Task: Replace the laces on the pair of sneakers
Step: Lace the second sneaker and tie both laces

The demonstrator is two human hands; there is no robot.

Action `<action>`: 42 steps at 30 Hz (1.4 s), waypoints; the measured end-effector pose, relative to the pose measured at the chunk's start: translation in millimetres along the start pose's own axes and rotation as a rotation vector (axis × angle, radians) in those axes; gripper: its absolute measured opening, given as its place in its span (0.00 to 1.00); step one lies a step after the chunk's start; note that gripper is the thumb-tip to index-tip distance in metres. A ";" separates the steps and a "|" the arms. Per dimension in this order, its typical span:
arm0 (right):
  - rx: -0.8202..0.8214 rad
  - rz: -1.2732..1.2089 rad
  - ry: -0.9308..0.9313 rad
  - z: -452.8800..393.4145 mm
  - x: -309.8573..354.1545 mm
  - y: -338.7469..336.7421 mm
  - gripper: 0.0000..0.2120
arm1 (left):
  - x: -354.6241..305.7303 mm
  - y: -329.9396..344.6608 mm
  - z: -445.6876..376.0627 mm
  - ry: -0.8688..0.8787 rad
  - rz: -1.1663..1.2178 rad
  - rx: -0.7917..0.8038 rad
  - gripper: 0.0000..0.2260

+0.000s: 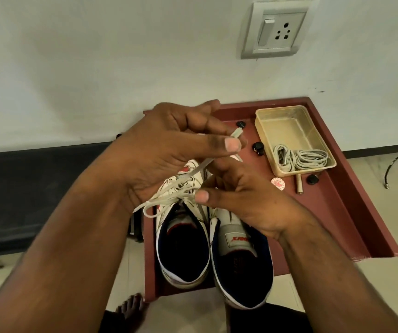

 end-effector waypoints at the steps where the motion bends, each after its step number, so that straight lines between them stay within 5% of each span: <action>1: 0.014 0.007 0.005 0.8 0.9 -0.2 0.11 | 0.6 -4.7 -1.9 0.008 0.017 -0.067 0.10; 5: -0.176 0.074 0.040 18.5 4.3 -42.2 0.13 | 27.9 -47.6 -6.4 0.019 0.060 -0.466 0.06; 9: -0.344 0.269 0.041 32.6 -5.3 -80.2 0.10 | 71.9 -85.0 -0.5 -0.170 -0.394 -0.605 0.03; 11: -0.377 0.293 0.086 30.6 -13.2 -82.9 0.08 | 85.6 -89.4 1.3 -0.365 -0.810 -0.541 0.13; 13: -0.367 0.311 0.099 24.7 -15.8 -77.8 0.10 | 78.3 -66.4 -4.7 -0.335 -1.000 -0.406 0.23; 17: -0.306 0.311 0.080 17.0 -14.2 -68.1 0.15 | 67.6 13.4 -9.7 -0.216 -0.551 0.160 0.12; 19: -0.295 0.307 0.127 22.3 -16.5 -75.3 0.13 | 75.6 20.8 -5.6 -0.247 -0.565 0.309 0.05; 25: -0.260 0.359 0.251 29.6 -31.8 -87.7 0.15 | 72.3 -16.9 -8.4 -0.368 -1.188 0.165 0.06; 28: -0.262 0.321 0.191 21.6 -24.2 -78.6 0.10 | 56.7 13.8 -8.2 -0.203 -0.811 0.111 0.18; 31: -0.305 0.282 0.182 21.0 -21.2 -77.5 0.08 | 65.0 37.7 -3.3 -0.282 -0.409 0.129 0.24; 35: -0.387 0.242 0.351 26.3 -35.4 -89.3 0.15 | 79.6 28.3 -8.9 -0.286 -0.566 0.000 0.06; 38: -0.407 0.203 0.508 25.0 -46.1 -84.5 0.17 | 81.8 26.9 -10.1 -0.254 -0.698 -0.082 0.03; 42: -0.348 0.612 0.607 14.1 -46.9 -64.7 0.17 | 86.3 35.5 -9.7 -0.258 -0.800 -0.111 0.04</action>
Point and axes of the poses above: each hand's wrist, its own z-axis away from the middle knuckle, its own y-axis out of the palm, x = y × z, the point moved 5 cm from there along -z, towards the middle knuckle, and after that the axes turned 7 degrees about y, right-handed, at the moved point
